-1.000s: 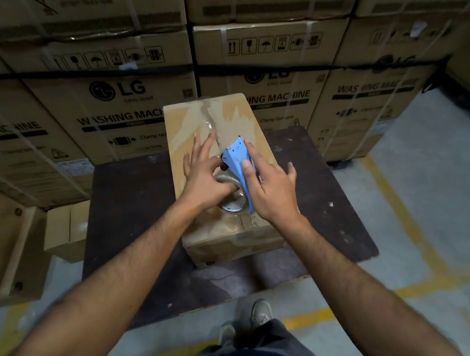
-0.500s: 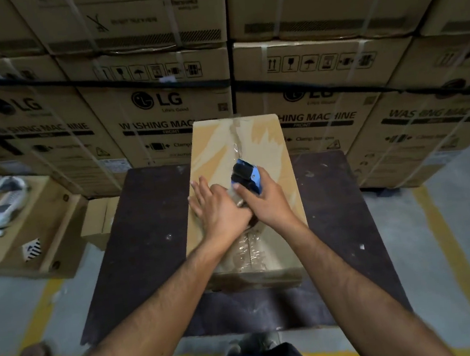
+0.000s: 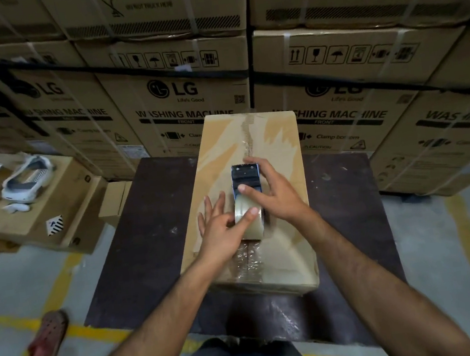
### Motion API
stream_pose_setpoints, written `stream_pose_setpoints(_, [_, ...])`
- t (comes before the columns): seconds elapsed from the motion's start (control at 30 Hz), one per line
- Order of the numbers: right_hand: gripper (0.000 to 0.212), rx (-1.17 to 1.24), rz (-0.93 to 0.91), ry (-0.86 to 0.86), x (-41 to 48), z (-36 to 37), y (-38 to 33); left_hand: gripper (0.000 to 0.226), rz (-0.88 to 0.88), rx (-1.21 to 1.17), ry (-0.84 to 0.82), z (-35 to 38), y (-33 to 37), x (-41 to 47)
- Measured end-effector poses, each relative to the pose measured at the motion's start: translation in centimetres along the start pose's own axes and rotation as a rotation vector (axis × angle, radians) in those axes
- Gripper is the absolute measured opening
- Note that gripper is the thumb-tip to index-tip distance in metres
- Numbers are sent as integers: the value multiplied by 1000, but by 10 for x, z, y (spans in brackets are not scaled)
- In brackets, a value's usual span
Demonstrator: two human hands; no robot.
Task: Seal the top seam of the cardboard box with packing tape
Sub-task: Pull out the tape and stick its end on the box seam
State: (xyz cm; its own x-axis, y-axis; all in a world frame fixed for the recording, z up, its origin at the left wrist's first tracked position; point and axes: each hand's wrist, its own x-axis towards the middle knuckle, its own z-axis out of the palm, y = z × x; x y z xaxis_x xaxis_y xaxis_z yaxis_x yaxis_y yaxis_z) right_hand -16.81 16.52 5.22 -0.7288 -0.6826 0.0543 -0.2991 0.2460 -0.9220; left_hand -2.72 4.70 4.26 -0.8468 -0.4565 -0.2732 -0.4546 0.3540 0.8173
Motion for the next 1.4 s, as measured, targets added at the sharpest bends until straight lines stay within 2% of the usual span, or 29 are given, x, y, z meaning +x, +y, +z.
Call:
stream_pose_setpoints(0.07, [72,-237,-133,88,3,-4,3,66,22,-47,21,5,1,-4])
stream_pose_setpoints(0.13, [70,-350,-245,132,9,-7,5,65,49,-59,38,9,0,-5])
stream_pose_setpoints(0.23, [58,-412,-344,163,14,-13,3,69,72,-64,50,12,-4,-5])
stream_pose_setpoints(0.5, [23,-517,-533,109,30,-27,-8,72,70,-148,64,4,-3,2])
stream_pose_setpoints(0.77, [19,-450,-516,131,37,-23,-1,70,43,-194,61,4,-1,1])
stream_pose_setpoints(1.0, [14,-478,-461,224,48,-27,6,53,-3,-276,21,2,9,3])
stream_pose_setpoints(1.1, [19,-480,-441,246,52,-27,4,62,25,-264,5,-2,8,3])
stream_pose_setpoints(1.13, [20,-479,-436,250,53,-27,2,57,36,-256,-5,-3,8,3])
stream_pose_setpoints(1.23, [19,-448,-385,292,61,-29,-3,21,56,-211,-61,-7,7,-1])
stream_pose_setpoints(1.27, [17,-433,-364,313,65,-32,-6,15,62,-199,-71,-6,4,-3])
stream_pose_setpoints(1.4, [17,-417,-290,250,73,-40,-12,16,54,-186,-82,-3,-6,-7])
